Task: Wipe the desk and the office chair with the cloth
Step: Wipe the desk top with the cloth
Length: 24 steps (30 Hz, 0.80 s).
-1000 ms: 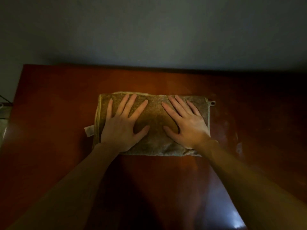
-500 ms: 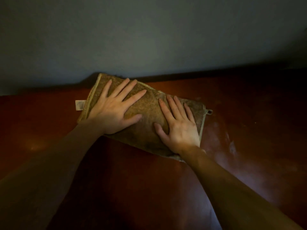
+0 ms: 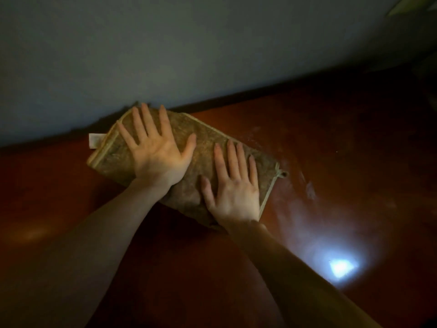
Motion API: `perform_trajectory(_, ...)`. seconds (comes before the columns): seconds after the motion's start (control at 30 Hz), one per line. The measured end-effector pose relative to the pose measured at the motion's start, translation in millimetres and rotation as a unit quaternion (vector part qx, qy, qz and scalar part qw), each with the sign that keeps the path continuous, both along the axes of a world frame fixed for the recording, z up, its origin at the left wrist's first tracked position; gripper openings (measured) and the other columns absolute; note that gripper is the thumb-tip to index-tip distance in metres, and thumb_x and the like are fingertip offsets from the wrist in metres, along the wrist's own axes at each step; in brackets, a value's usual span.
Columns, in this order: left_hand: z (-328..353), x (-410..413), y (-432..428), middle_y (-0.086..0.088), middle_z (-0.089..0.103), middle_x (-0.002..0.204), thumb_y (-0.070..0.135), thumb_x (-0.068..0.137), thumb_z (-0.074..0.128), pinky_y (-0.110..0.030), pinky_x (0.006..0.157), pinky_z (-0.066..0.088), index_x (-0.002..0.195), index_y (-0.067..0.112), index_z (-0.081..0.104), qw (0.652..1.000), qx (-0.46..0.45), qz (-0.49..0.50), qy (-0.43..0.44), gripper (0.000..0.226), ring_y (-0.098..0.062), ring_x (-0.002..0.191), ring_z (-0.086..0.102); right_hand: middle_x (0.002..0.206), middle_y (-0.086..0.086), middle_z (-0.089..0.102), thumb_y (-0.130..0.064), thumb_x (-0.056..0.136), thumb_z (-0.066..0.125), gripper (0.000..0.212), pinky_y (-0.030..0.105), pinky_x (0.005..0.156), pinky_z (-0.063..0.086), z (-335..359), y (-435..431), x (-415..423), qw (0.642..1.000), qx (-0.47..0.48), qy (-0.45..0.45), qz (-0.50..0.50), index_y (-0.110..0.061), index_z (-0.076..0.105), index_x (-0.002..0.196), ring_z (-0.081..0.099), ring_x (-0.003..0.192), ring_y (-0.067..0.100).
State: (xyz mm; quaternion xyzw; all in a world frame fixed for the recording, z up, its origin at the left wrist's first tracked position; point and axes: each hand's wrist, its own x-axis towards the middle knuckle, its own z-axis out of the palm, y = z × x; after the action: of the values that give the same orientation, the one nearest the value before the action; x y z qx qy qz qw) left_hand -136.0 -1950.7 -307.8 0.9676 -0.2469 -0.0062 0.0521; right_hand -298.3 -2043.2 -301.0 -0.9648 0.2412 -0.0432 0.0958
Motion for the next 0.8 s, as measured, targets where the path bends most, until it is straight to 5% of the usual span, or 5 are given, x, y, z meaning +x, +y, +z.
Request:
perform_trajectory(0.13, -2.1, 8.3, -1.3, -0.029, 0.022, 0.166, 0.072, 0.098, 0.023, -0.072, 0.122, 0.008, 0.162, 0.008, 0.024, 0.999, 0.021, -0.038, -0.019, 0.090, -0.042, 0.156, 0.017, 0.170, 0.020, 0.021, -0.059, 0.101, 0.039, 0.081, 0.060, 0.128, 0.005, 8.2, -20.7, 3.3, 0.990, -0.050, 0.027, 0.127, -0.006, 0.029, 0.162, 0.009, 0.160, 0.035)
perform_trajectory(0.27, 0.1, 12.5, -4.9, -0.026, 0.020, 0.168, 0.067, 0.098, 0.020, -0.069, 0.123, 0.006, 0.163, 0.009, 0.021, 0.995, 0.026, -0.098, -0.024, 0.087, -0.039, 0.158, 0.014, 0.173, 0.016, 0.012, -0.063, 0.100, 0.044, 0.091, 0.048, 0.131, 0.001, 13.4, -63.5, 12.6, 0.954, -0.044, 0.068, 0.288, -0.005, 0.017, 0.165, 0.004, 0.161, 0.028)
perform_trajectory(0.57, 15.1, 25.8, -51.6, -0.022, 0.015, 0.171, 0.077, 0.091, 0.011, -0.056, 0.128, 0.003, 0.165, 0.012, 0.014, 0.971, 0.055, -0.231, 0.001, 0.099, -0.032, 0.160, 0.005, 0.175, 0.008, 0.010, -0.066, 0.101, 0.038, 0.088, 0.045, 0.131, 0.004, 3.6, -15.6, -23.7, 0.998, 0.053, -0.006, 0.021, -0.011, 0.013, 0.167, -0.002, 0.162, 0.019)
perform_trajectory(0.8, 22.7, 3.7, -111.1, -0.018, 0.006, 0.173, 0.078, 0.088, 0.012, -0.050, 0.130, 0.003, 0.166, 0.013, 0.009, 0.901, 0.072, -0.426, -0.028, 0.101, -0.030, 0.161, 0.001, 0.174, 0.014, 0.007, -0.054, 0.104, 0.036, 0.079, 0.050, 0.130, 0.008, -2.8, 33.7, -44.4, 0.983, 0.076, -0.049, -0.159, -0.014, 0.010, 0.167, -0.005, 0.162, 0.026)
